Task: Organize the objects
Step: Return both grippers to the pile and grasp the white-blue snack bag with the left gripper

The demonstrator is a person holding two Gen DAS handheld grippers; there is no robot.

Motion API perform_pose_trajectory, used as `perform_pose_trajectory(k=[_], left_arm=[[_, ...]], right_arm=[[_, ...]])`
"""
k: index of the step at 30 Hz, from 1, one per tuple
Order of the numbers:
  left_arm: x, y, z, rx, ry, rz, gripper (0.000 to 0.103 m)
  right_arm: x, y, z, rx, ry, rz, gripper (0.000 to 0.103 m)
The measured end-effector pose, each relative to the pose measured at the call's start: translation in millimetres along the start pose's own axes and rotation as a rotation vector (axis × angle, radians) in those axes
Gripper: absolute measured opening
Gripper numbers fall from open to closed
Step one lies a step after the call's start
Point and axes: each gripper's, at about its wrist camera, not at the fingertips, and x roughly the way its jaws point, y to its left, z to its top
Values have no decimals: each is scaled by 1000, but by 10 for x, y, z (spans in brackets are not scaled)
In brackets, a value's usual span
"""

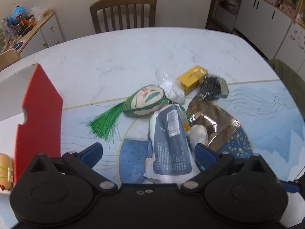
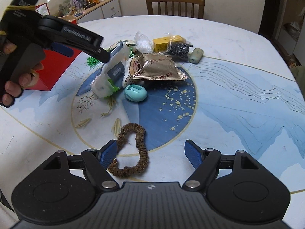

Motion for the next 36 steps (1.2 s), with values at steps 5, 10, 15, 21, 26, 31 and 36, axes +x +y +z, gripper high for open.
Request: perform_pose_trajectory(k=[5, 10, 15, 21, 26, 31, 36], left_arm=[[146, -60, 10, 38, 17, 17, 102], [269, -60, -6, 55, 32, 37, 102], [348, -75, -27, 76, 52, 21, 92], [369, -112, -63, 106, 57, 5, 73], [343, -143, -89, 130, 53, 2, 54], [283, -134, -130, 138, 47, -11, 36], [199, -74, -176, 122, 42, -23, 33]], right_arm=[[93, 31, 25, -32, 15, -17, 78], [175, 47, 23, -57, 27, -19, 76], [245, 71, 11, -74, 34, -19, 60], [284, 121, 9, -91, 34, -5, 38], [301, 153, 39, -94, 32, 11, 30], [301, 192, 37, -94, 35, 13, 16], [264, 188, 39, -66, 22, 10, 11]])
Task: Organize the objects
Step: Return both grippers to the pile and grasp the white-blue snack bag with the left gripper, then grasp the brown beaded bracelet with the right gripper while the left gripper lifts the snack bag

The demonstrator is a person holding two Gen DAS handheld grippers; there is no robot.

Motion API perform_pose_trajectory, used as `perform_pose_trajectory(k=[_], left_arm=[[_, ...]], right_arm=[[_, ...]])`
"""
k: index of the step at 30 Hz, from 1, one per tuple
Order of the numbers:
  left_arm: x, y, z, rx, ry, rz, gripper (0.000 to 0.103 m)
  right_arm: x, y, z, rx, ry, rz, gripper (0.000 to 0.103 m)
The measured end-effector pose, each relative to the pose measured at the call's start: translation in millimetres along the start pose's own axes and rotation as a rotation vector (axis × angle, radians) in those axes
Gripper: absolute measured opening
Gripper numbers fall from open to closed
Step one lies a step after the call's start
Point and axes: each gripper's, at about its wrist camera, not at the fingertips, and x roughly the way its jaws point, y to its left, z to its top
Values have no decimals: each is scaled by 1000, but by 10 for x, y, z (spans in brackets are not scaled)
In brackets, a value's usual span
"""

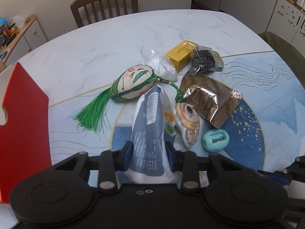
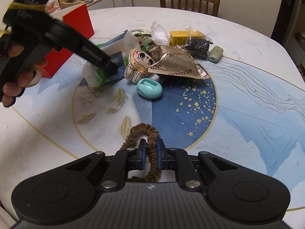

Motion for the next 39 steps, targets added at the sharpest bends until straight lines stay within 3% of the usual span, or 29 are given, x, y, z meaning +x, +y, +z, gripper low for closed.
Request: perform_pose_trajectory(k=[21, 39], left_arm=[[-792, 347, -183, -95, -41, -81, 32], [-1244, 980, -164, -153, -77, -115, 32]], right_arm=[[-611, 178, 182, 76, -113, 48, 10], [-953, 755, 962, -33, -179, 53, 10]])
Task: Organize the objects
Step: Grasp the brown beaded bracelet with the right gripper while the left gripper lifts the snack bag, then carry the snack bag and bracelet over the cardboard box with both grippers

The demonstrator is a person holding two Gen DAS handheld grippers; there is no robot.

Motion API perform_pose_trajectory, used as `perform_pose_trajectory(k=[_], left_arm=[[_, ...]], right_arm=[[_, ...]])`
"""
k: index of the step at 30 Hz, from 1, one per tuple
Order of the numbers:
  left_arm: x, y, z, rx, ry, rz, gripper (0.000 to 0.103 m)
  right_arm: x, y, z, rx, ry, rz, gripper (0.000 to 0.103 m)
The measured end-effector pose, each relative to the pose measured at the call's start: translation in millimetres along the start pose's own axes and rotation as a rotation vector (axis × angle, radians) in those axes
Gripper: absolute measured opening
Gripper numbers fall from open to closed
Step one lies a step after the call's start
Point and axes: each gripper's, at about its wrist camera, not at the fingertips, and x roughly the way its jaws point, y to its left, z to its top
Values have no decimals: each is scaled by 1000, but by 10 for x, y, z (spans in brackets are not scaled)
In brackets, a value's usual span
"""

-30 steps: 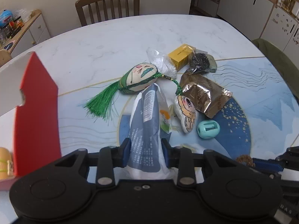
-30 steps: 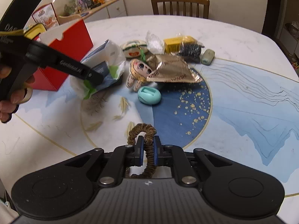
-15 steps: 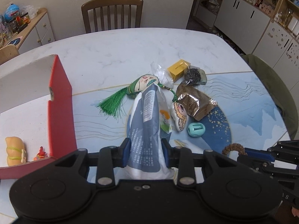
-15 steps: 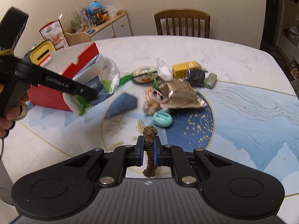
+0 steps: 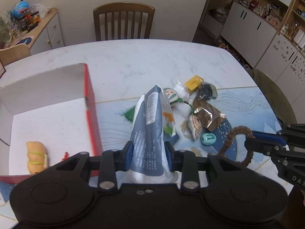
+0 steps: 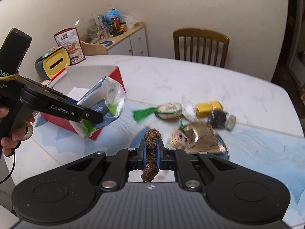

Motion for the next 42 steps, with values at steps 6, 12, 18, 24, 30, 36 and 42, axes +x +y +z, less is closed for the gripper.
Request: perform_pose_trajectory(k=[6, 12, 18, 24, 30, 36, 42], left_arm=[[-215, 258, 61, -8, -40, 2, 32], [-392, 515, 141, -16, -74, 8, 32], [-500, 849, 212, -28, -111, 44, 32], [-551, 1244, 272, -53, -127, 90, 32], [-511, 1567, 270, -67, -129, 132, 32], [-295, 1943, 279, -99, -84, 168, 32], [11, 2215, 199, -107, -22, 219, 32]], right_arm=[[52, 294, 309, -61, -30, 5, 10], [165, 616, 614, -123, -58, 16, 10], [388, 930, 842, -174, -64, 22, 10], [590, 1235, 1082, -199, -78, 34, 10], [831, 1577, 1236, -224, -77, 58, 10], [1198, 1843, 1246, -239, -37, 69, 10], [1661, 2020, 1169, -256, 37, 56, 10]])
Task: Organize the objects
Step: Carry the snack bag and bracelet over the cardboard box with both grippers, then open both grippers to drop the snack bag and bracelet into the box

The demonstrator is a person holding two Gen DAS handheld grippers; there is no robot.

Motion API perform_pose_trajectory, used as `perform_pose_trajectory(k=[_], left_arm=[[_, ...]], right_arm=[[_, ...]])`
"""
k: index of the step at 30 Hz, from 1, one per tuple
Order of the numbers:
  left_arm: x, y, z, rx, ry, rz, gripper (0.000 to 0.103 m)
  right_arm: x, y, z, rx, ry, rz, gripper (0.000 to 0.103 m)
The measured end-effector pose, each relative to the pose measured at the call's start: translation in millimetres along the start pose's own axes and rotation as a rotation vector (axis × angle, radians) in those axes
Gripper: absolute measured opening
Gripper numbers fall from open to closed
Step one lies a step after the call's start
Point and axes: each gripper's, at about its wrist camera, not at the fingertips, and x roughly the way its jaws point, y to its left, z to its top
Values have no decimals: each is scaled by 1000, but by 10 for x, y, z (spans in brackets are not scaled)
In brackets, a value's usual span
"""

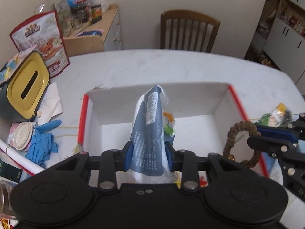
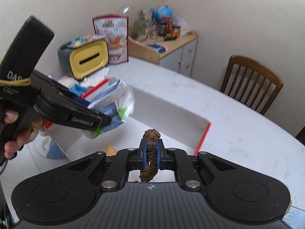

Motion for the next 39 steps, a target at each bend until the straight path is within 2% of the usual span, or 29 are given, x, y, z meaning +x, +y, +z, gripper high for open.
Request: perform_pose_trajectory(k=[4, 12, 23, 32, 35, 37, 39], left_arm=[[223, 101, -43, -12, 47, 13, 33], [486, 118, -32, 33, 104, -1, 33], [732, 87, -67, 98, 191, 14, 36], [868, 148, -78, 74, 260, -3, 37], [849, 153, -75, 68, 259, -5, 41], [812, 140, -80, 74, 245, -2, 50], [770, 128, -81, 78, 229, -3, 55]], right_arm=[[280, 83, -65, 4, 49, -7, 10], [656, 181, -152, -9, 140, -13, 10], [807, 171, -179, 5, 195, -13, 10], [808, 119, -171, 35, 193, 2, 10], [784, 93, -168, 54, 190, 20, 10], [760, 79, -170, 63, 191, 26, 11], [731, 77, -171, 67, 188, 32, 11]])
